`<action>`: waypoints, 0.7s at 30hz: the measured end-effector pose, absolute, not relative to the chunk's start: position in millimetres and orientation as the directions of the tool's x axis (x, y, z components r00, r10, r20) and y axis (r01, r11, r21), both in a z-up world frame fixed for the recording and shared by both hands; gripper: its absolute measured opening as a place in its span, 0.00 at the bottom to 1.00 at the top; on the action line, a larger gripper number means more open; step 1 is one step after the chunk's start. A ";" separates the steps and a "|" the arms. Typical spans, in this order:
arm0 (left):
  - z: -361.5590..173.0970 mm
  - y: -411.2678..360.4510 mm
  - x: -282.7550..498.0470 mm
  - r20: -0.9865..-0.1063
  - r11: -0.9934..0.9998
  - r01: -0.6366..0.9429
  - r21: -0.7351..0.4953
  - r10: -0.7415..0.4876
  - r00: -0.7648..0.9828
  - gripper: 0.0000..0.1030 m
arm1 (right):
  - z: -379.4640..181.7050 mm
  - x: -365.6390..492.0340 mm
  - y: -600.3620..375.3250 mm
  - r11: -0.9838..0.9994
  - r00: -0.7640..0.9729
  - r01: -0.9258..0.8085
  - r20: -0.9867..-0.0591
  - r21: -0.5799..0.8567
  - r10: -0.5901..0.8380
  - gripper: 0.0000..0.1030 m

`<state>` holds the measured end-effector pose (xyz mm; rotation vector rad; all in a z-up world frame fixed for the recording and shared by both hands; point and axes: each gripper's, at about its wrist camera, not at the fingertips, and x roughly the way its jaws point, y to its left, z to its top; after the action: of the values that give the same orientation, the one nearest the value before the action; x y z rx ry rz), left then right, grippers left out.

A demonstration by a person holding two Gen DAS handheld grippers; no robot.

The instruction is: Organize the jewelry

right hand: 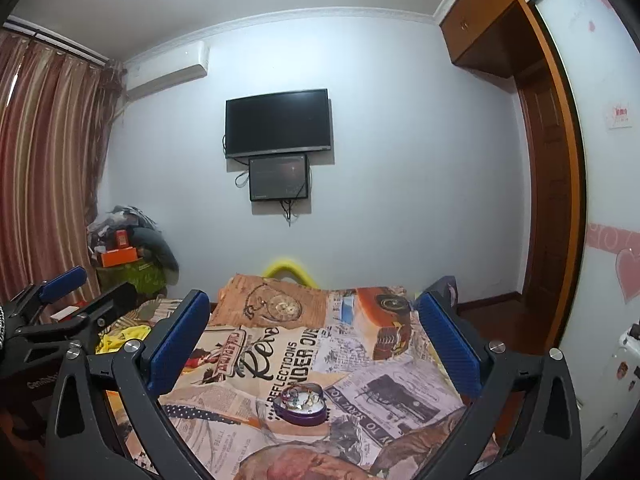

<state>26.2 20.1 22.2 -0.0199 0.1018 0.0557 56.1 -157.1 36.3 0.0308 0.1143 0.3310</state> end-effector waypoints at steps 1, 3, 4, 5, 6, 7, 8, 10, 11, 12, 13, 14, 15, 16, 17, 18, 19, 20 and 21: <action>21.9 20.1 26.2 -0.103 0.998 -0.056 -0.018 0.054 0.993 0.96 | 34.0 55.0 -159.6 0.946 0.940 -0.321 -0.109 0.049 0.324 1.00; 21.7 20.8 25.6 -0.103 0.998 -0.056 -0.019 0.054 0.993 0.96 | 32.1 54.5 -160.9 0.946 0.940 -0.320 -0.112 0.049 0.324 1.00; 21.6 20.9 25.7 -0.104 0.998 -0.055 -0.018 0.053 0.993 0.96 | 32.2 54.7 -160.8 0.945 0.938 -0.323 -0.113 0.050 0.327 1.00; 21.4 20.9 26.0 -0.104 0.998 -0.055 -0.018 0.053 0.993 0.96 | 31.1 51.6 -162.4 0.944 0.938 -0.325 -0.112 0.049 0.329 1.00; 21.2 21.0 26.3 -0.105 0.998 -0.054 -0.018 0.052 0.993 0.96 | 31.1 51.1 -162.4 0.944 0.938 -0.325 -0.112 0.047 0.329 1.00; 21.0 21.0 26.6 -0.106 0.998 -0.054 -0.016 0.052 0.993 0.96 | 30.8 50.0 -163.0 0.944 0.938 -0.326 -0.111 0.044 0.329 1.00; 21.0 20.9 26.9 -0.105 0.998 -0.055 -0.014 0.053 0.993 0.96 | 30.4 49.2 -162.8 0.944 0.937 -0.327 -0.112 0.042 0.330 1.00; 20.8 19.3 26.5 -0.107 0.998 -0.056 -0.010 0.055 0.993 0.96 | 30.8 48.9 -162.8 0.943 0.936 -0.331 -0.114 0.042 0.334 1.00; 20.5 19.5 26.5 -0.108 0.998 -0.055 -0.010 0.054 0.993 0.96 | 29.5 48.6 -163.8 0.942 0.936 -0.332 -0.114 0.041 0.334 1.00; 20.4 19.7 26.6 -0.108 0.998 -0.056 -0.010 0.054 0.993 0.96 | 28.8 48.5 -163.8 0.942 0.935 -0.332 -0.115 0.041 0.334 1.00; 21.0 19.4 26.8 -0.107 0.998 -0.057 -0.011 0.055 0.993 0.96 | 29.3 48.1 -163.9 0.942 0.935 -0.332 -0.116 0.040 0.335 1.00; 21.2 19.3 26.8 -0.107 0.998 -0.056 -0.011 0.055 0.993 0.96 | 29.0 48.2 -163.6 0.942 0.935 -0.333 -0.117 0.040 0.336 1.00; 21.0 19.4 27.0 -0.107 0.998 -0.056 -0.012 0.055 0.993 0.97 | 29.1 48.1 -164.2 0.942 0.934 -0.334 -0.118 0.041 0.336 1.00; 21.4 18.8 27.2 -0.106 0.998 -0.057 -0.013 0.055 0.993 0.97 | 29.3 48.0 -164.2 0.942 0.935 -0.333 -0.117 0.041 0.336 1.00; 21.2 18.8 27.4 -0.106 0.998 -0.058 -0.015 0.056 0.993 0.98 | 29.5 48.0 -164.2 0.942 0.935 -0.334 -0.117 0.040 0.336 1.00; 21.0 18.9 27.7 -0.105 0.998 -0.058 -0.016 0.056 0.993 0.98 | 29.9 47.7 -164.3 0.942 0.934 -0.334 -0.117 0.040 0.336 1.00; 20.9 19.3 28.1 -0.106 0.998 -0.058 -0.016 0.056 0.993 0.98 | 29.9 47.9 -164.2 0.942 0.934 -0.334 -0.119 0.040 0.336 1.00; 20.6 19.3 28.3 -0.106 0.998 -0.059 -0.017 0.057 0.993 0.98 | 29.6 47.9 -163.9 0.942 0.934 -0.334 -0.119 0.040 0.336 1.00; 20.5 19.4 28.3 -0.106 0.998 -0.060 -0.018 0.058 0.993 0.98 | 29.5 47.9 -163.8 0.942 0.934 -0.335 -0.120 0.040 0.337 1.00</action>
<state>28.3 19.4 20.5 -0.0208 0.1056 0.0593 47.9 -163.8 29.5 0.0189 0.1265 0.3434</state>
